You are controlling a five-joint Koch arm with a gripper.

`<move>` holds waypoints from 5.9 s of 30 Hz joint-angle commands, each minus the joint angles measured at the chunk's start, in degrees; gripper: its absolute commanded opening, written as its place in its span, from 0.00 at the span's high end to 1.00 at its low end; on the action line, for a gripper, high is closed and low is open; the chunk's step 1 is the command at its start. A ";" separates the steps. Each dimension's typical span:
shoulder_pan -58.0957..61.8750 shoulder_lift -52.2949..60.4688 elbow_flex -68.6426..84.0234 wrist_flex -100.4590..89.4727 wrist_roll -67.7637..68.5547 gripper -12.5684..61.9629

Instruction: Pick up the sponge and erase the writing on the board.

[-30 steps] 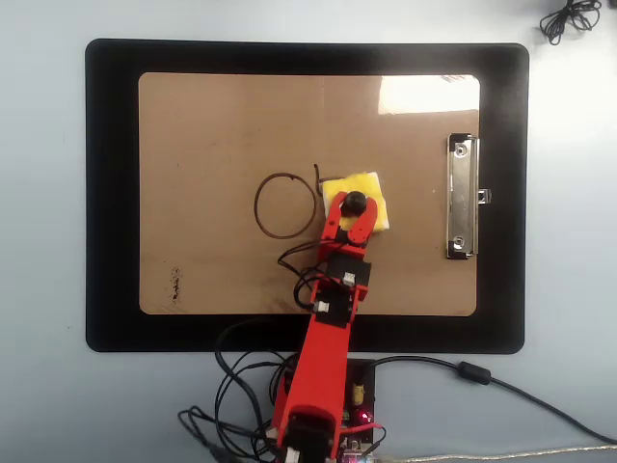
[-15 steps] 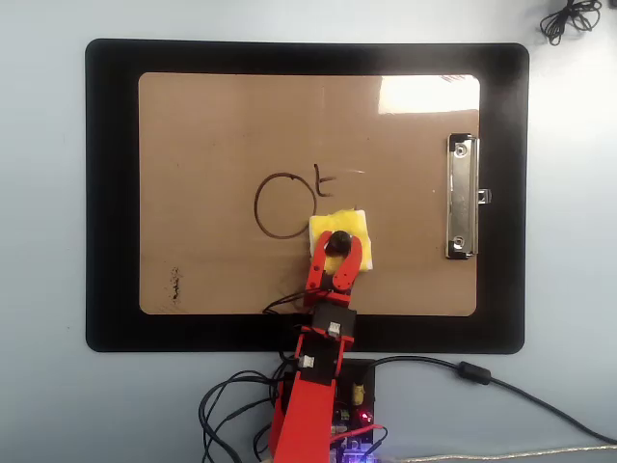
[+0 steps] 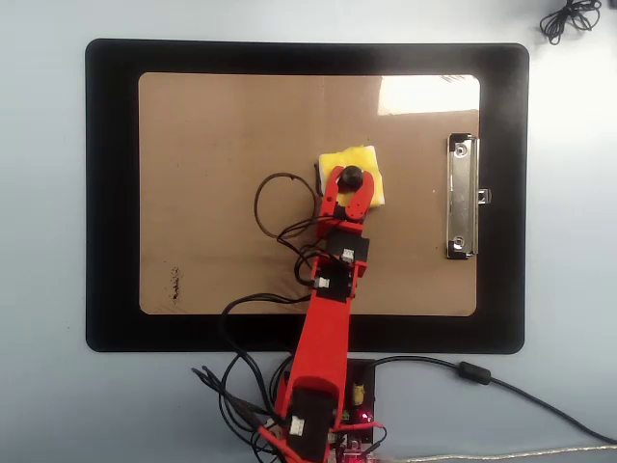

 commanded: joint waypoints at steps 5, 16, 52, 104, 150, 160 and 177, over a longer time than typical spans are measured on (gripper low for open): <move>7.03 25.66 23.29 0.79 -0.18 0.94; -11.95 -6.06 -9.76 0.18 -7.47 0.94; -13.89 33.49 12.04 35.33 -10.55 0.94; -21.71 1.85 -9.23 23.20 -13.10 0.94; -30.76 9.23 -1.76 23.91 -17.84 0.94; -31.46 44.56 22.85 31.64 -17.49 0.94; -37.71 29.18 14.59 24.52 -17.40 0.94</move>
